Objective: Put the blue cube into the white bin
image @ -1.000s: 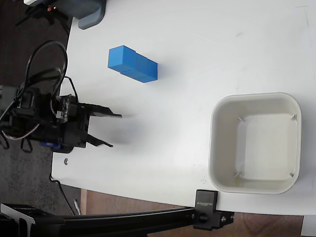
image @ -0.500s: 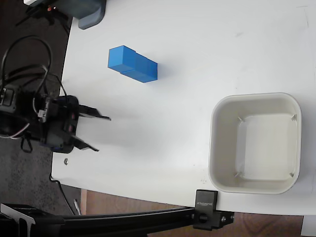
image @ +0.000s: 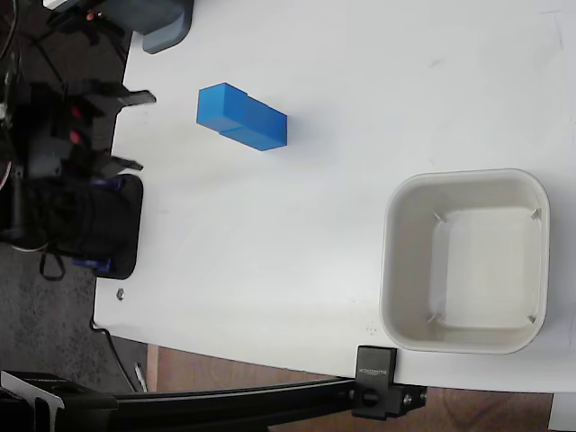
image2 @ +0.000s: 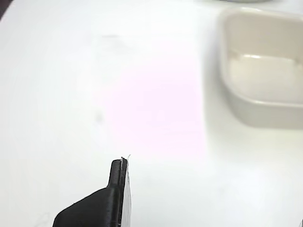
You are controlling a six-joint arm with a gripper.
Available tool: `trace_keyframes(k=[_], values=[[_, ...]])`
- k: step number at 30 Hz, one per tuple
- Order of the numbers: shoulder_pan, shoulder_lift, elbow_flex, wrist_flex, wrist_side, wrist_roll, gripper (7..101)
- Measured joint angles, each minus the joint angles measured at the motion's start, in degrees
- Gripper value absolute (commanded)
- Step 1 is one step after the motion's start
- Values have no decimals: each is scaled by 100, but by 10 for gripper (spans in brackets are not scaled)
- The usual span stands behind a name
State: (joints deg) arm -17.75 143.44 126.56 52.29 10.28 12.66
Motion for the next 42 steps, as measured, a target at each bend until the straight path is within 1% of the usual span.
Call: trace_keyframes(k=[3, 5, 9, 12, 16, 20, 27, 31, 42], values=[[-747, -299, 0, -149, 413, 422, 1003], [-1107, -519, 26, -255, 650, 606, 1003], [-1512, -940, 211, -501, 1011, 809, 965], [-1687, -1239, 237, -554, 1178, 861, 973], [-1802, -1564, 237, -571, 1354, 958, 987], [-1846, -1635, 334, -642, 1389, 1028, 997], [-2065, -1213, 817, -668, 1617, 1274, 1000], [-2136, -1037, 1116, -809, 1696, 1345, 1000], [-2259, -1037, 1327, -1134, 1758, 1424, 1000]])
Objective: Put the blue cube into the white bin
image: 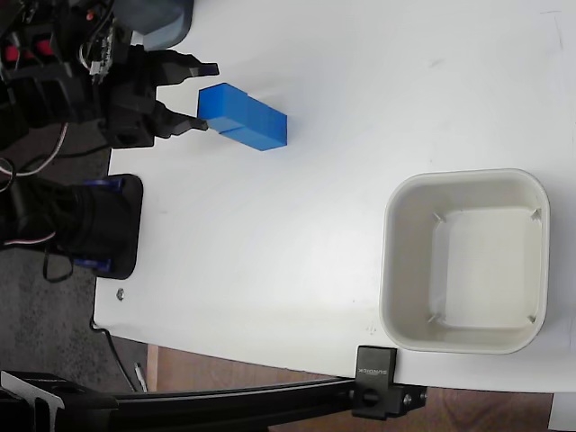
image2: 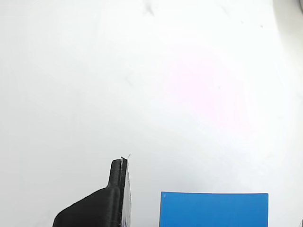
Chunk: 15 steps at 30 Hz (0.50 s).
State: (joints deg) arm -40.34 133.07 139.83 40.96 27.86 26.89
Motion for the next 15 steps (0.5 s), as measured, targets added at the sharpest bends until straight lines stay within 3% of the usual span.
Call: trace_keyframes(k=[15], values=[[-141, 0, 457, -387, 105, 141, 1000]])
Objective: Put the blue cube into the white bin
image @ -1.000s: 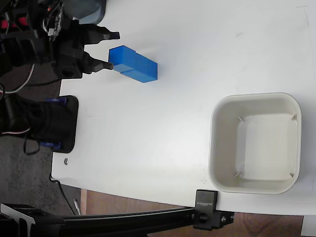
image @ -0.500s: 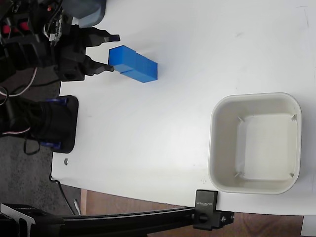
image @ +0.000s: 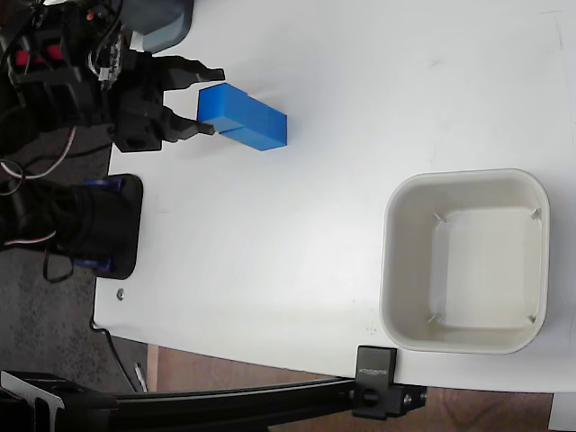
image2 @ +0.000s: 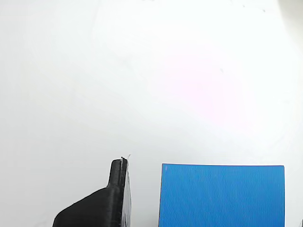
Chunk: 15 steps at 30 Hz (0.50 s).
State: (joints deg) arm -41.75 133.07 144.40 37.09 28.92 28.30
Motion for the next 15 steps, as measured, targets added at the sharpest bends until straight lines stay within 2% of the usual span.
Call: trace_keyframes(k=[15], values=[[70, 26, 334, -334, -18, -44, 970]])
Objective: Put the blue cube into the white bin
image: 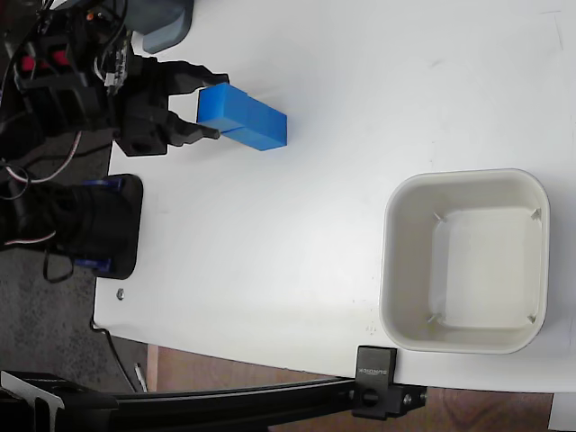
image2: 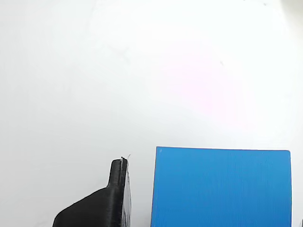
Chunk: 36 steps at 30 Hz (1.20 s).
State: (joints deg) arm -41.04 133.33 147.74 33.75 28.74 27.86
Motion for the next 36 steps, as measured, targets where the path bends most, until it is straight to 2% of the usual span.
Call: trace_keyframes(k=[3, 7, 11, 22, 27, 32, 34, 36], values=[[35, 26, 35, -26, -18, -26, 952], [44, 26, 53, -35, 0, -35, 863], [62, 44, 97, -44, 0, -26, 815], [62, 167, 141, -44, 167, -18, 522], [18, 167, 114, 70, 246, -18, 492], [-18, 158, -457, 571, 369, -211, 484], [132, 132, -853, 791, 334, -457, 478], [510, 114, -1178, 853, 123, -800, 476]])
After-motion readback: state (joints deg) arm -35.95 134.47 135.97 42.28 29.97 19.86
